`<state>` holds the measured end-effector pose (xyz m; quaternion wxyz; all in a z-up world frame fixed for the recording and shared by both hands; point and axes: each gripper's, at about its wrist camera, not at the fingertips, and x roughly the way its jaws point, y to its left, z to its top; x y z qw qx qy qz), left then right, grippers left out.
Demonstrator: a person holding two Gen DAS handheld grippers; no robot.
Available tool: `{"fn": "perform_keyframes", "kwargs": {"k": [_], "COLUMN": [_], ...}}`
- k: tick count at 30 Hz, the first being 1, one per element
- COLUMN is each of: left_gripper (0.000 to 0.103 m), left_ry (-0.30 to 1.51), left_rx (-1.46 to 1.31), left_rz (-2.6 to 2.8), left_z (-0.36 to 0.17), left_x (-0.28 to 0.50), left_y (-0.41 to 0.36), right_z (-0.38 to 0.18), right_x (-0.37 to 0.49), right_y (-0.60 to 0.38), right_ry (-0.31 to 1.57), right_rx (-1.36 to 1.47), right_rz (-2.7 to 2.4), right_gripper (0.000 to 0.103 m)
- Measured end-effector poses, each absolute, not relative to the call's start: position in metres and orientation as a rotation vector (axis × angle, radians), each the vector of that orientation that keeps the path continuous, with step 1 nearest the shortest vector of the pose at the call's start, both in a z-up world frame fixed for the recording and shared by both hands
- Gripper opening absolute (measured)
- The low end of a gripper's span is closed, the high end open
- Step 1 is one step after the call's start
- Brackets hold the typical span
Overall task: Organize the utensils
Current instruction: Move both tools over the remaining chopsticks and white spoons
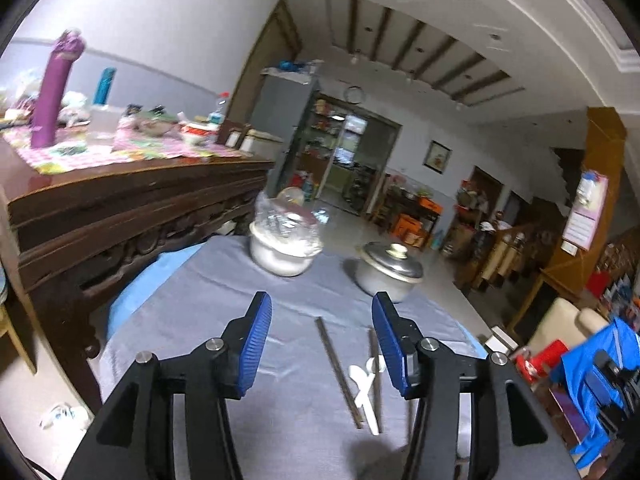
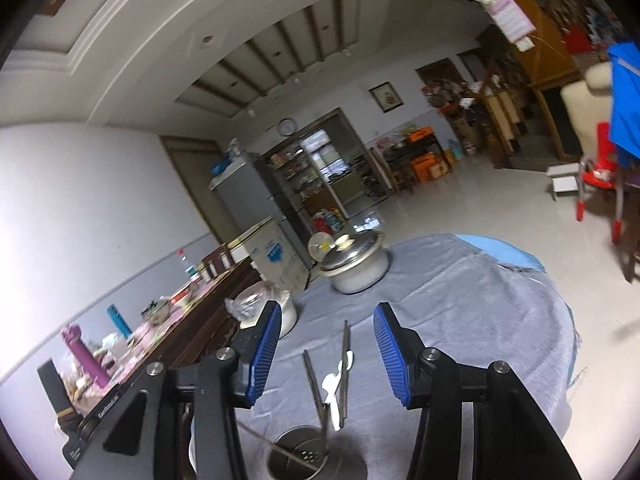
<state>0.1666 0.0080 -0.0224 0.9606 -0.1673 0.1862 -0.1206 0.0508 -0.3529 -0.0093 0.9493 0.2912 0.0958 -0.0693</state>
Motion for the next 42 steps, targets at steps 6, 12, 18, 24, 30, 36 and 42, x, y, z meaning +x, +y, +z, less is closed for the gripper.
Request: {"fn": "perform_keyframes", "kwargs": {"k": [6,12,18,24,30,36,42], "left_gripper": [0.054,0.054,0.054,0.054,0.054,0.054,0.054], "left_ry": [0.446,0.601,0.738,0.814,0.827,0.835,0.850], "left_rx": [-0.358,-0.374,-0.339,-0.320,-0.309,-0.255,-0.216], "left_rz": [-0.182,-0.153,-0.133,-0.122,-0.121,-0.156,-0.201], "left_z": [-0.041,-0.079,-0.115,-0.139,-0.144,-0.142,-0.136], "left_x": [0.183,0.209,0.232,0.245,0.251,0.267,0.296], "left_y": [0.023,0.027,0.022,0.017,0.015,0.004,-0.014], "right_z": [-0.024,-0.050,-0.091,-0.128,-0.144,-0.156,-0.166], "right_x": [0.050,0.061,0.081,0.100,0.111,0.137,0.183], "right_y": [-0.380,-0.407,-0.425,-0.430,-0.433,-0.436,-0.452], "right_ry": [0.226,0.297,0.409,0.500,0.549,0.613,0.695], "right_rx": [0.656,0.743,0.823,0.859,0.877,0.856,0.903], "right_rz": [-0.176,-0.191,-0.196,-0.200,-0.180,-0.119,-0.024], "right_gripper": [0.052,0.052,0.052,0.052,0.050,0.049,0.048]}}
